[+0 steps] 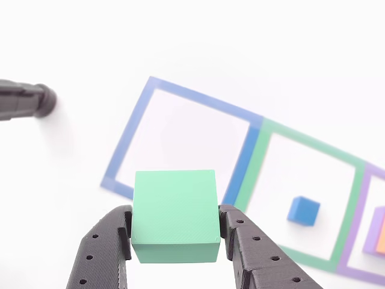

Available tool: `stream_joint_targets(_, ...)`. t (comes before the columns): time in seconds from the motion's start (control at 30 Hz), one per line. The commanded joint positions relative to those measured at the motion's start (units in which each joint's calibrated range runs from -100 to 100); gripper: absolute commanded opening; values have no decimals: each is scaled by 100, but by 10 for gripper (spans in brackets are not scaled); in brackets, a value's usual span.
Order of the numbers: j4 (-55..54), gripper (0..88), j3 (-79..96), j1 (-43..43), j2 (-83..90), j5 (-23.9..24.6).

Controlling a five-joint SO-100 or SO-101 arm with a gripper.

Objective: Tower of hanoi

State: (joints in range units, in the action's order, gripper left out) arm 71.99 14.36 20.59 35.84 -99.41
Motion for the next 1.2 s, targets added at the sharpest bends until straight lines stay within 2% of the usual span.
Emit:
stream_joint_targets(0.0, -1264, 70, 1019, 108, 183, -59)
stream_joint_targets(0.27, -4835, 69, 3428, 165, -665, -59)
stream_joint_targets(0.47, -7628, 68, 4037, 319, -2223, -59)
stream_joint_targets(0.67, -9790, 67, 4482, 357, -3434, -59)
stream_joint_targets(0.87, -10972, 67, 4773, 156, -4048, -59)
stream_joint_targets(1.17, -11450, 67, 4973, 22, -4315, -59)
